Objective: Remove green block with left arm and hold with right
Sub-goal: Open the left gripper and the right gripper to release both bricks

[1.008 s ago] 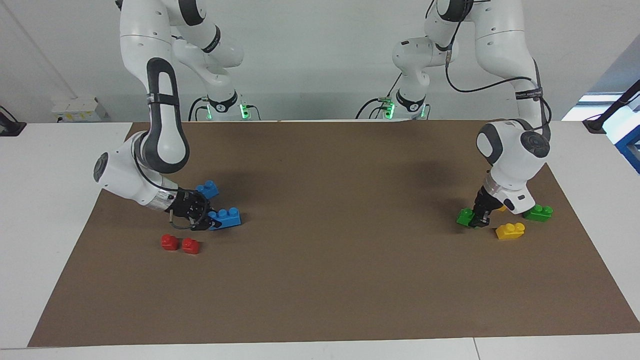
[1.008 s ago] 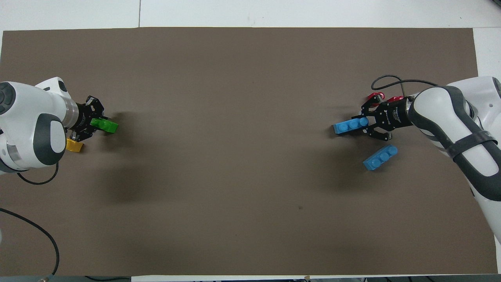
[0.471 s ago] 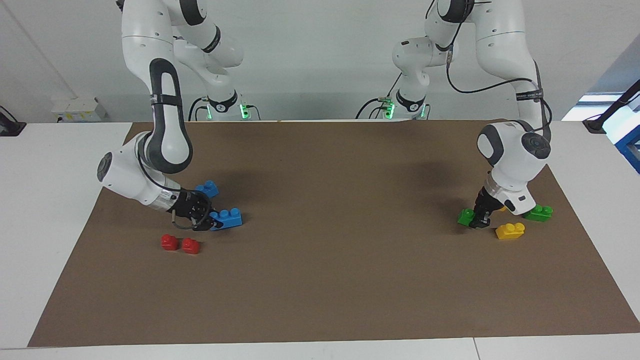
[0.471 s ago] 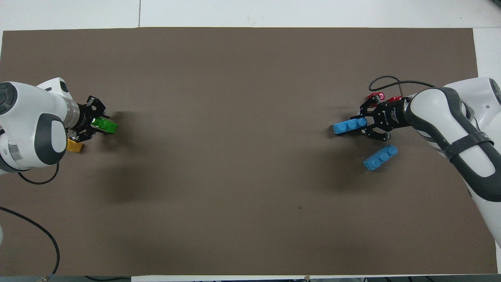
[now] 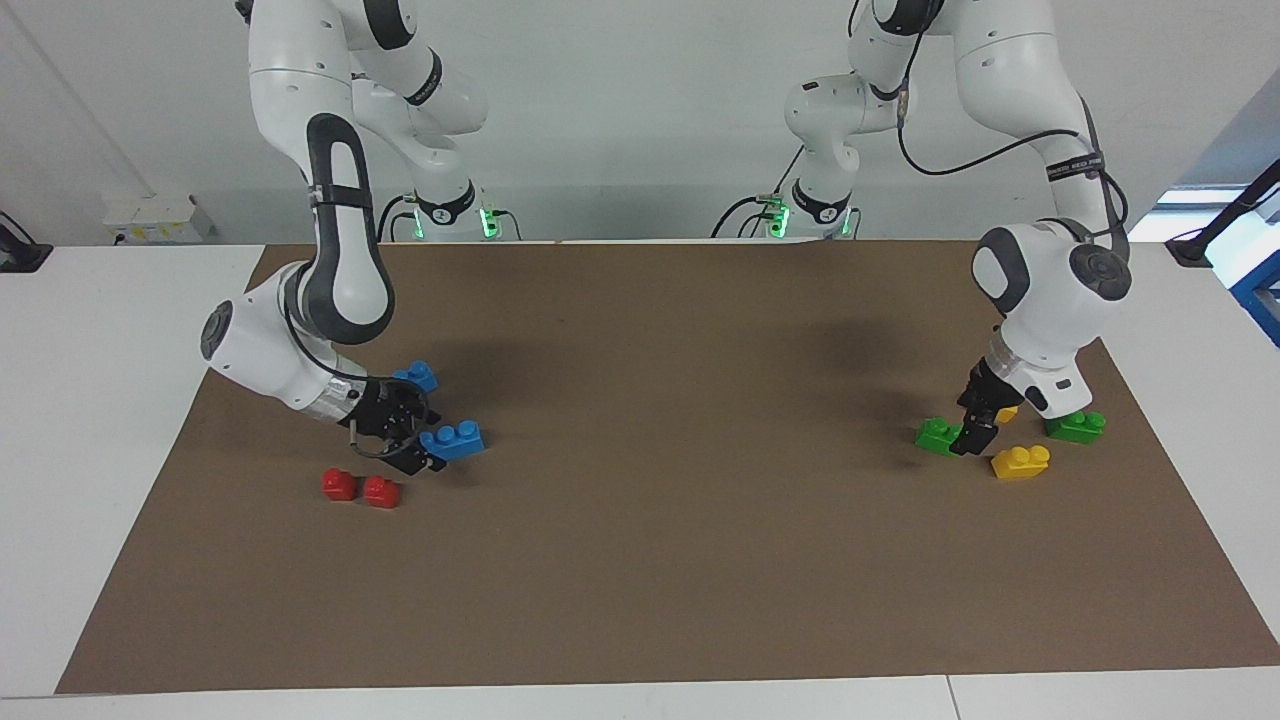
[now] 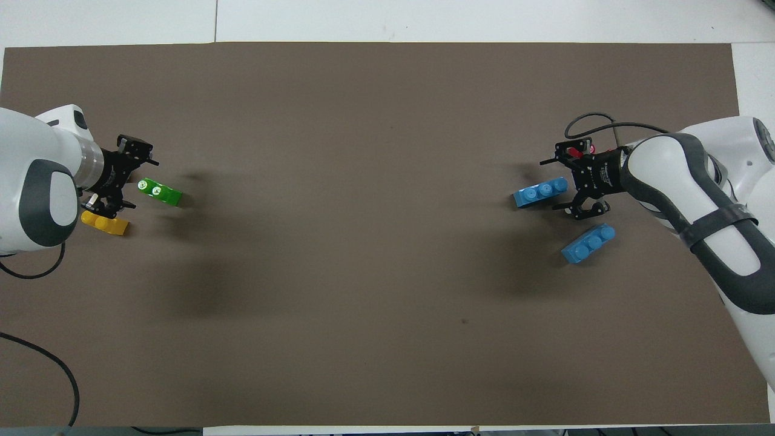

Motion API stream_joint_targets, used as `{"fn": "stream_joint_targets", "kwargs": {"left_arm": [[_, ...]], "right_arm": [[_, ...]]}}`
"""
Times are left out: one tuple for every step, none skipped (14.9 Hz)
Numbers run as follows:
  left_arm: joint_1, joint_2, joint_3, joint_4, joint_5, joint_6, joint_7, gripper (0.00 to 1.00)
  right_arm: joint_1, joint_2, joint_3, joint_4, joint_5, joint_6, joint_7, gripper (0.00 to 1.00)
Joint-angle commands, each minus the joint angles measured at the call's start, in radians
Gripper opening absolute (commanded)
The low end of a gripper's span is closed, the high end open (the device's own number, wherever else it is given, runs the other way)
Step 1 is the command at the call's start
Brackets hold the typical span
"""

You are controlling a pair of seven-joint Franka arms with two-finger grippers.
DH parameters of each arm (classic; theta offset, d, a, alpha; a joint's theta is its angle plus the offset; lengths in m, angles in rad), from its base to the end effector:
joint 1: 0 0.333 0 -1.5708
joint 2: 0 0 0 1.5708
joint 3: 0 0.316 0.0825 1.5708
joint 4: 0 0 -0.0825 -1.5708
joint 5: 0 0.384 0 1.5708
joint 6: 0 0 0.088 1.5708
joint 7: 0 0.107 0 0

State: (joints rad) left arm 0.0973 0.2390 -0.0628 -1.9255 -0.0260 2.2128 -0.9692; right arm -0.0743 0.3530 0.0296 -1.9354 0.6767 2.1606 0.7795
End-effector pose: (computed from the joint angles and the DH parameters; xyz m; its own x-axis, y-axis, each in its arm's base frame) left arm 0.6121 0.0219 0.3717 0.5227 0.8525 -0.0027 0.8511 -0.5216 0.0604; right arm 0.6102 -0.0030 0.3003 0.3216 -0.8066 -0.4960 -0.9467 -0.2641 -0.1844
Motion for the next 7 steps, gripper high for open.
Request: {"fn": "stream_joint_targets", "kwargs": {"left_arm": [[-0.002, -0.090, -0.003, 0.017, -0.006, -0.099, 0.021, 1.00], [-0.004, -0.104, -0.006, 0.040, -0.006, -0.131, 0.021, 1.00], [-0.004, -0.109, -0.009, 0.075, -0.006, -0.178, 0.023, 1.00], [-0.005, -0.109, -0.012, 0.123, -0.003, -0.235, 0.042, 1.00], [-0.005, -0.109, -0.025, 0.172, -0.005, -0.289, 0.105, 1.00], [-0.005, -0.112, -0.026, 0.216, -0.006, -0.341, 0.174, 1.00], [-0.005, -0.130, -0.026, 0.244, -0.005, -0.381, 0.223, 1.00]], "right_arm": [[0.016, -0.058, 0.004, 0.021, -0.022, -0.062, 0.067, 1.00], [0.018, -0.081, 0.003, 0.033, -0.025, -0.088, 0.085, 1.00], [0.019, -0.100, 0.003, 0.047, -0.034, -0.109, 0.102, 1.00], [0.027, -0.117, 0.004, 0.062, -0.058, -0.123, 0.115, 1.00], [0.037, -0.126, 0.004, 0.076, -0.081, -0.128, 0.119, 1.00], [0.040, -0.127, 0.004, 0.091, -0.098, -0.136, 0.119, 1.00], [0.044, -0.128, 0.004, 0.108, -0.127, -0.139, 0.115, 1.00]]}}
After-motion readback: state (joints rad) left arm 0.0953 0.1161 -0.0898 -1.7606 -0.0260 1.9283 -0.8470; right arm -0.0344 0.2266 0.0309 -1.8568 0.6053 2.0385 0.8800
